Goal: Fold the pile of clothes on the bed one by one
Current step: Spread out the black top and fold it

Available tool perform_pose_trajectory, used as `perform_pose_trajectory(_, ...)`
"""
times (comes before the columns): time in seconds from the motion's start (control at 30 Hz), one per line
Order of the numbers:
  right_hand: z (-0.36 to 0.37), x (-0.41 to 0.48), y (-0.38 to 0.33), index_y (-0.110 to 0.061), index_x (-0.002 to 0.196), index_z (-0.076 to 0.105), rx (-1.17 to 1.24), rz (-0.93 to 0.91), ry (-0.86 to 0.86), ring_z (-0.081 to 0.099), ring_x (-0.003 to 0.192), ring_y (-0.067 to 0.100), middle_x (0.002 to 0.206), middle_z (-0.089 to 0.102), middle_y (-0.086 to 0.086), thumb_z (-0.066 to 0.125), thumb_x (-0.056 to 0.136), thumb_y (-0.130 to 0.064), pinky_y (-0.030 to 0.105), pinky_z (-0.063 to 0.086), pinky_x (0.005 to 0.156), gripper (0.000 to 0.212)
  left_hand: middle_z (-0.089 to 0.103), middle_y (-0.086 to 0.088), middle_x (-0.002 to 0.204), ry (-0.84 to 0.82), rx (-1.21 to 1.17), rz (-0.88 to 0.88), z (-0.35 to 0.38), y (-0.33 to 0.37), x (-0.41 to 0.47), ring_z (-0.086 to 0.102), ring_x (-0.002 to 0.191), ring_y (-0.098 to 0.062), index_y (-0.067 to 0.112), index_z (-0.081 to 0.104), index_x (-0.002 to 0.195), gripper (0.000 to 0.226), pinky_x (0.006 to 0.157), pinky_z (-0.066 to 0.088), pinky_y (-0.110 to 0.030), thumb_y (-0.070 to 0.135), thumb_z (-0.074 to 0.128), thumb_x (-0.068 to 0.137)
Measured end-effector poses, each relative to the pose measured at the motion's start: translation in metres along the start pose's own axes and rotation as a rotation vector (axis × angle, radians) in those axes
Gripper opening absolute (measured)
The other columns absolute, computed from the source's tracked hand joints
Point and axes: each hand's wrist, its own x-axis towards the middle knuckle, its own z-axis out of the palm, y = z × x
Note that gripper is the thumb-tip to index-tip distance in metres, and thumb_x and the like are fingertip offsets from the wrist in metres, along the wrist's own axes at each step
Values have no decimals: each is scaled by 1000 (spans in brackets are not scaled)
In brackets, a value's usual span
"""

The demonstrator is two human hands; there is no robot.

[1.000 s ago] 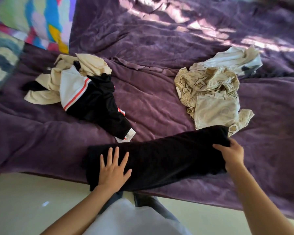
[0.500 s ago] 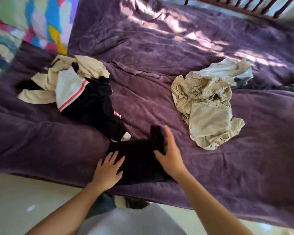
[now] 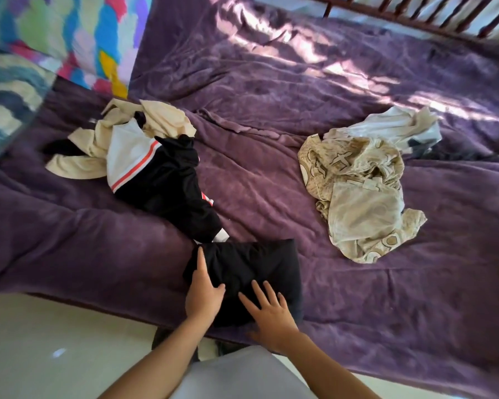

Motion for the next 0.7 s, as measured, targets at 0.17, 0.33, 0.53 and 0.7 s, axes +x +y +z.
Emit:
perform_pose_trajectory(0.17, 9, 10, 17, -25, 132, 37, -110, -44, 108, 58, 117, 28, 131, 57, 5, 80, 27, -68, 52, 50, 84, 121, 55, -22, 128, 66, 753, 784, 15, -22, -16, 44, 118, -36, 20, 52, 128, 75, 84, 49, -52, 25, 72, 56)
perform_pose_trajectory(0.33, 24, 7, 45, -30, 127, 38, -139, -107, 294, 48, 121, 23, 126, 62, 2, 82, 38, -62, 52, 50, 84, 104, 56, -6, 130, -213, 978, 700, 27, -44, -10, 38, 117, -39, 19, 67, 116, 100, 79, 50, -57, 54, 89, 25)
perform_pose_trajectory(0.53, 30, 17, 50, -27, 132, 37, -187, -14, 327, 58, 115, 26, 126, 61, 10, 92, 23, -34, 59, 48, 83, 123, 57, 1, 131, -283, 1051, 579, 22, -39, 6, 50, 112, -49, 25, 66, 117, 101, 74, 46, -66, 58, 88, 24)
perform_pose_trajectory(0.7, 4, 39, 50, -20, 92, 73, -241, -84, 465, 57, 75, 27, 82, 67, 4, 85, 29, -20, 35, 54, 60, 65, -10, 11, 157, -293, 1080, 479, 18, -19, 1, -3, 142, -42, 31, 7, 150, 81, 109, 8, -62, 42, 57, 88)
